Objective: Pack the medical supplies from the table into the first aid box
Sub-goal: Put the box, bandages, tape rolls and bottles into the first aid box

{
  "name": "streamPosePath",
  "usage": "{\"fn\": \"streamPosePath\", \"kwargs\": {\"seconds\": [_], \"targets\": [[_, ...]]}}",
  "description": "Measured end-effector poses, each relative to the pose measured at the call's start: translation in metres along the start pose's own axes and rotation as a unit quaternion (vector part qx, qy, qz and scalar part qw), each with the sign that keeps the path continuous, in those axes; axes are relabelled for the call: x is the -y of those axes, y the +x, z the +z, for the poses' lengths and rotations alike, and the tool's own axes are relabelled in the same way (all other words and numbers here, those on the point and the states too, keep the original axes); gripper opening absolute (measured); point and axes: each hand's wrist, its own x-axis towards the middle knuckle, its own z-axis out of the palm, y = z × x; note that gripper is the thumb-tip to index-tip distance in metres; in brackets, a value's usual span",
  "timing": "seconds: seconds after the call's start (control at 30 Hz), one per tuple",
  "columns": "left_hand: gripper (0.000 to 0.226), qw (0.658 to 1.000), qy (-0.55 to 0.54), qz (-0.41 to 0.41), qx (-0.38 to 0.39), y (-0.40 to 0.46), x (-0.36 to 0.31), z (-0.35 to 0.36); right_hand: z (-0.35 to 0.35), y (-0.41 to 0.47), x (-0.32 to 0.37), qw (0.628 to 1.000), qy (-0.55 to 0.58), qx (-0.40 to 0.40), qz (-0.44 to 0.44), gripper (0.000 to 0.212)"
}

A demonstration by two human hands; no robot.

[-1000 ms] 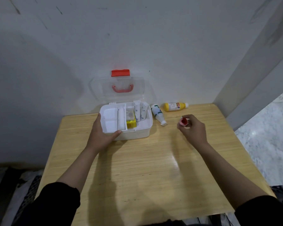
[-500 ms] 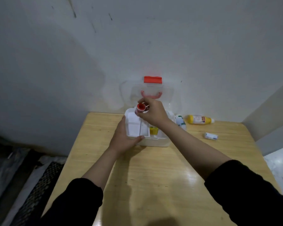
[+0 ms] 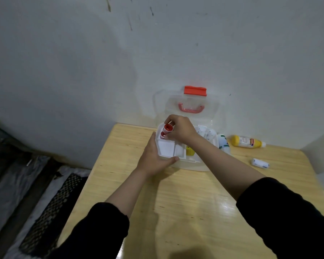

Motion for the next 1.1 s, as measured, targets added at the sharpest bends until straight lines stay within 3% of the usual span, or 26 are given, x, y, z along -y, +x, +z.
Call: {"fn": "streamPosePath", "kwargs": {"seconds": [0.3,0.67,0.83,0.97,1.1], "targets": [[0.122,1.0,-0.003,-0.004,-0.002,0.001,0.004,0.001,-0.016,0.009,0.005,0.989,-0.138,0.042,0.013,0.045],[0.119,1.0,-0.007,0.008,-0.003,0.001,0.003,0.0,-0.013,0.009,-0.001,0.99,-0.134,0.038,0.02,0.042],[0.108,0.999,-0.019,0.037,-0.01,0.0,0.002,0.0,-0.019,-0.019,-0.006,0.997,-0.051,-0.044,-0.025,0.034],[0.096,0.998,-0.023,0.056,-0.01,-0.001,0.0,-0.001,-0.033,-0.06,-0.03,0.987,-0.005,-0.155,-0.047,0.022],[0.113,0.999,-0.012,0.041,-0.007,0.0,0.002,0.0,-0.055,-0.093,-0.089,0.963,0.005,-0.268,0.021,0.014]]}}
